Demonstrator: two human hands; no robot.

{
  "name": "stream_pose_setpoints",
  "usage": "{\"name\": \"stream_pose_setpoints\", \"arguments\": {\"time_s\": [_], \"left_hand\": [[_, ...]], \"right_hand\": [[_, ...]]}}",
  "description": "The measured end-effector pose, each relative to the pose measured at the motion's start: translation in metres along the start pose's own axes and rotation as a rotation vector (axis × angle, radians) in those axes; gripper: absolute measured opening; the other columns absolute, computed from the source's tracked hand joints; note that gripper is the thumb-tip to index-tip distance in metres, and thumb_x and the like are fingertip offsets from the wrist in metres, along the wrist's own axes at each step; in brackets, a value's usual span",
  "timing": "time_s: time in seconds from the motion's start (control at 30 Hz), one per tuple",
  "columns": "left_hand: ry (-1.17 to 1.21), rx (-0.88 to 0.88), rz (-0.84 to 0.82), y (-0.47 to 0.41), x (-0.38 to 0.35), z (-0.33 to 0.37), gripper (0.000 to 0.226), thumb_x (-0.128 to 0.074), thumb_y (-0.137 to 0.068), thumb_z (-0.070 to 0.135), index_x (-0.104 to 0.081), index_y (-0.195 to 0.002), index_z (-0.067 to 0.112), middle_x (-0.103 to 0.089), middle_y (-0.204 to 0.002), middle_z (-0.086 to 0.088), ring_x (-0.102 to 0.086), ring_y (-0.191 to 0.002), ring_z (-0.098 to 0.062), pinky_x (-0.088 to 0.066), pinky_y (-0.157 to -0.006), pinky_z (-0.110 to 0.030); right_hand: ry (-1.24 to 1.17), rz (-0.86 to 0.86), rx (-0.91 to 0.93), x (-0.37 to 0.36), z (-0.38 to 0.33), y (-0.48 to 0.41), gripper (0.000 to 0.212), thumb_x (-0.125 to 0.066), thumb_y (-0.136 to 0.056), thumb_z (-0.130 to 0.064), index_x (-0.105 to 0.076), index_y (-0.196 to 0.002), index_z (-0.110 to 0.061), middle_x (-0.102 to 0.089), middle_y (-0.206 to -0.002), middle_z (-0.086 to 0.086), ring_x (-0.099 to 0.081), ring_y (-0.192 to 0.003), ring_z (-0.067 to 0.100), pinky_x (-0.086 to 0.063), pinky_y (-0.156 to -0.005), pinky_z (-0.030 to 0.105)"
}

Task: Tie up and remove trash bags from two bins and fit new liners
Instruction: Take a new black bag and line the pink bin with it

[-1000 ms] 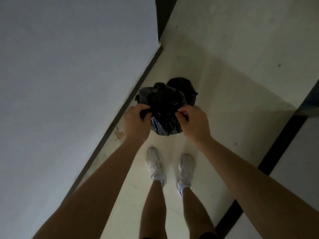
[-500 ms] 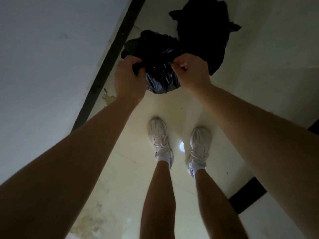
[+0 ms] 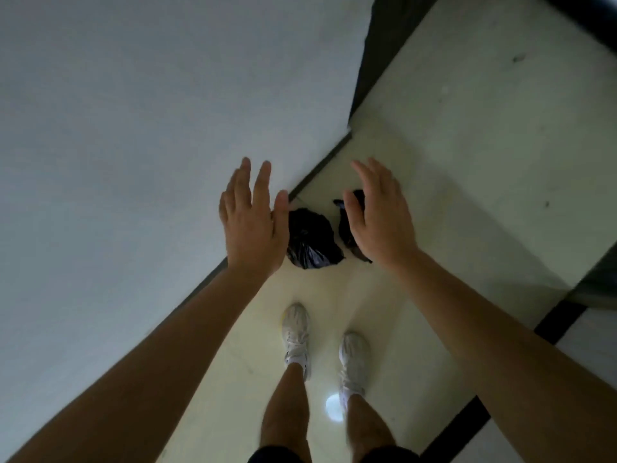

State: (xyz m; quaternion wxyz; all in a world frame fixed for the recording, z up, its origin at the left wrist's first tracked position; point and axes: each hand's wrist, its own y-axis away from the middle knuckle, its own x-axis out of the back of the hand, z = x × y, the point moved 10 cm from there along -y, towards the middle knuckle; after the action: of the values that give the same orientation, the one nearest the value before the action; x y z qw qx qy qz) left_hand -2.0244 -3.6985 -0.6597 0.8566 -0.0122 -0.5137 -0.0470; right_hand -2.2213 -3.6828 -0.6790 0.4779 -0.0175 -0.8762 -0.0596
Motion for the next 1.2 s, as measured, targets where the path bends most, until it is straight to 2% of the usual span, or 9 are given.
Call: {"name": "stream_pose_setpoints", "arguments": {"time_s": [0.1, 0.23, 0.47, 0.6, 0.73, 0.9, 1.03, 1.2], "left_hand": [[-0.029, 0.019, 0.145, 0.024, 0.111, 0.042, 0.056, -0.026, -0.105, 0.043, -0.029, -0.153, 0.016, -0.02, -0.162, -0.013, -0.017, -0.15, -0.032, -0.019, -0.118, -0.056], [-0.125, 0.051, 0.323, 0.084, 0.257, 0.059, 0.056, -0.025, -0.105, 0.044, -0.024, -0.155, 0.018, -0.014, -0.164, -0.011, -0.01, -0.152, -0.029, -0.014, -0.12, -0.055], [-0.304, 0.139, 0.753, 0.258, 0.502, 0.014, 0.055, -0.035, -0.105, 0.034, -0.029, -0.152, 0.007, -0.02, -0.161, -0.02, -0.016, -0.15, -0.036, -0.02, -0.115, -0.06], [-0.43, 0.315, 0.986, 0.405, 0.607, -0.037, 0.054, -0.04, -0.105, 0.031, -0.031, -0.151, 0.005, -0.021, -0.159, -0.023, -0.018, -0.149, -0.038, -0.021, -0.114, -0.06], [-0.587, 0.575, 1.08, 0.594, 0.661, -0.102, 0.057, -0.037, -0.105, 0.037, -0.028, -0.153, 0.009, -0.016, -0.162, -0.02, -0.013, -0.15, -0.036, -0.015, -0.117, -0.06], [-0.719, 0.963, 1.069, 0.853, 0.692, -0.166, 0.063, -0.027, -0.103, 0.05, -0.022, -0.156, 0.016, -0.009, -0.164, -0.015, -0.006, -0.151, -0.032, -0.012, -0.118, -0.06], [-0.726, 1.318, 1.115, 1.04, 0.696, -0.18, 0.066, -0.022, -0.101, 0.056, -0.018, -0.156, 0.02, -0.006, -0.165, -0.01, -0.004, -0.152, -0.028, -0.011, -0.119, -0.058], [-0.754, 1.584, 1.164, 1.196, 0.684, -0.182, 0.066, -0.026, -0.1, 0.054, -0.019, -0.156, 0.019, -0.008, -0.165, -0.011, -0.006, -0.152, -0.03, -0.013, -0.119, -0.057]], "right_hand": [[0.012, 0.093, 0.152, 0.087, -0.078, 0.013, 0.051, -0.043, -0.105, -0.035, -0.036, -0.152, -0.014, -0.032, -0.158, 0.016, -0.036, -0.143, 0.032, -0.035, -0.115, 0.044], [-0.043, 0.112, 0.333, 0.155, -0.193, 0.041, 0.055, -0.039, -0.106, -0.041, -0.032, -0.154, -0.014, -0.025, -0.162, 0.014, -0.028, -0.148, 0.028, -0.031, -0.117, 0.045], [-0.156, 0.181, 0.837, 0.22, -0.459, 0.127, 0.057, -0.037, -0.105, -0.044, -0.028, -0.155, -0.017, -0.021, -0.164, 0.011, -0.023, -0.15, 0.025, -0.026, -0.118, 0.039], [-0.235, 0.174, 1.135, 0.205, -0.601, 0.236, 0.058, -0.041, -0.103, -0.042, -0.031, -0.153, -0.014, -0.024, -0.162, 0.015, -0.026, -0.148, 0.028, -0.025, -0.117, 0.038], [-0.306, 0.029, 1.394, 0.136, -0.729, 0.392, 0.059, -0.041, -0.103, -0.043, -0.03, -0.154, -0.016, -0.021, -0.163, 0.015, -0.025, -0.148, 0.029, -0.024, -0.117, 0.04], [-0.433, -0.17, 1.657, 0.043, -0.854, 0.636, 0.061, -0.041, -0.102, -0.047, -0.028, -0.155, -0.018, -0.019, -0.164, 0.014, -0.023, -0.149, 0.029, -0.025, -0.117, 0.042], [-0.482, -0.395, 1.81, -0.02, -0.9, 0.826, 0.064, -0.043, -0.1, -0.049, -0.025, -0.155, -0.021, -0.016, -0.164, 0.013, -0.02, -0.15, 0.027, -0.025, -0.117, 0.042], [-0.478, -0.567, 2.019, -0.075, -0.928, 1.013, 0.065, -0.042, -0.099, -0.054, -0.024, -0.154, -0.025, -0.017, -0.163, 0.01, -0.023, -0.148, 0.026, -0.022, -0.117, 0.038]]}}
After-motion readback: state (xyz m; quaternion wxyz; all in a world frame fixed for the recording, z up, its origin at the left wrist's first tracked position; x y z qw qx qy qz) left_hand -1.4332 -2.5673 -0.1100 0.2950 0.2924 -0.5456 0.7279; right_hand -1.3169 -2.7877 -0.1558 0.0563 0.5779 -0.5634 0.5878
